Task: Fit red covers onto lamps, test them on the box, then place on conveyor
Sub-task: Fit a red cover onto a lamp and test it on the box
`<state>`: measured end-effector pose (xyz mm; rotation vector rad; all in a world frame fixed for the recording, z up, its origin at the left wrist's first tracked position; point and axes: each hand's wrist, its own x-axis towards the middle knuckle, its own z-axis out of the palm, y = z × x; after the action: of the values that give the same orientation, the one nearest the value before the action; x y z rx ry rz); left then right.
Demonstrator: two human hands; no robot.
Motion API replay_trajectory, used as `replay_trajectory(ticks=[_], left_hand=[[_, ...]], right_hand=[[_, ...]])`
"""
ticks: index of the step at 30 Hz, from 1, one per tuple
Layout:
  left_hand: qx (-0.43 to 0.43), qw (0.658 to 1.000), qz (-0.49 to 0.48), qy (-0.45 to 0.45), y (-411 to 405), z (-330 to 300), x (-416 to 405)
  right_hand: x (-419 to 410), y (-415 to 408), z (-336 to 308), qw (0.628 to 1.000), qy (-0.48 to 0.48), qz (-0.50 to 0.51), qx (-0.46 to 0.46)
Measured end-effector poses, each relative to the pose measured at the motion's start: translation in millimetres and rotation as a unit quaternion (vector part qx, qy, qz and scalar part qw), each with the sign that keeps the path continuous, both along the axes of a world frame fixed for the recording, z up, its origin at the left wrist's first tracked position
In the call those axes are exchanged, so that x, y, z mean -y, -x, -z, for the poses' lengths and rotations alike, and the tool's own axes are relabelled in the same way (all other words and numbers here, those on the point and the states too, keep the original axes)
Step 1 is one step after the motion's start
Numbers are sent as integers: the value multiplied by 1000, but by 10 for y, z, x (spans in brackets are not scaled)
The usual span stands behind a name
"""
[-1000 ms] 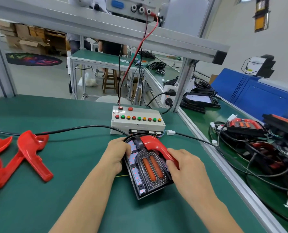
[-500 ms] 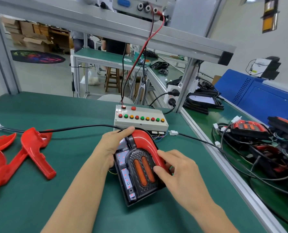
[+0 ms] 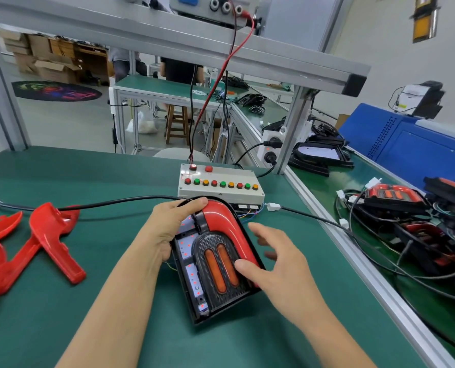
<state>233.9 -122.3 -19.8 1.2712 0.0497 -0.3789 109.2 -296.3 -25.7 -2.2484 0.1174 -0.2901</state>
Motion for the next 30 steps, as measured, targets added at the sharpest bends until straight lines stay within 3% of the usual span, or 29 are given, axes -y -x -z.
replay_trajectory(ticks=[3, 7, 22, 30], left_hand=[[-1, 1000, 3, 1, -24, 12, -17], [-13, 1000, -7, -1, -36, 31, -27], [-30, 997, -77, -1, -162, 126, -51], [6, 999, -28, -42, -211, 181, -43]], right_hand=[[63, -82, -20, 961, -219, -81, -150], [81, -175, 21, 933, -311, -85, -161], [48, -362, 94, 926, -334, -58, -169], [-8, -498, -13, 922, -304, -89, -221]])
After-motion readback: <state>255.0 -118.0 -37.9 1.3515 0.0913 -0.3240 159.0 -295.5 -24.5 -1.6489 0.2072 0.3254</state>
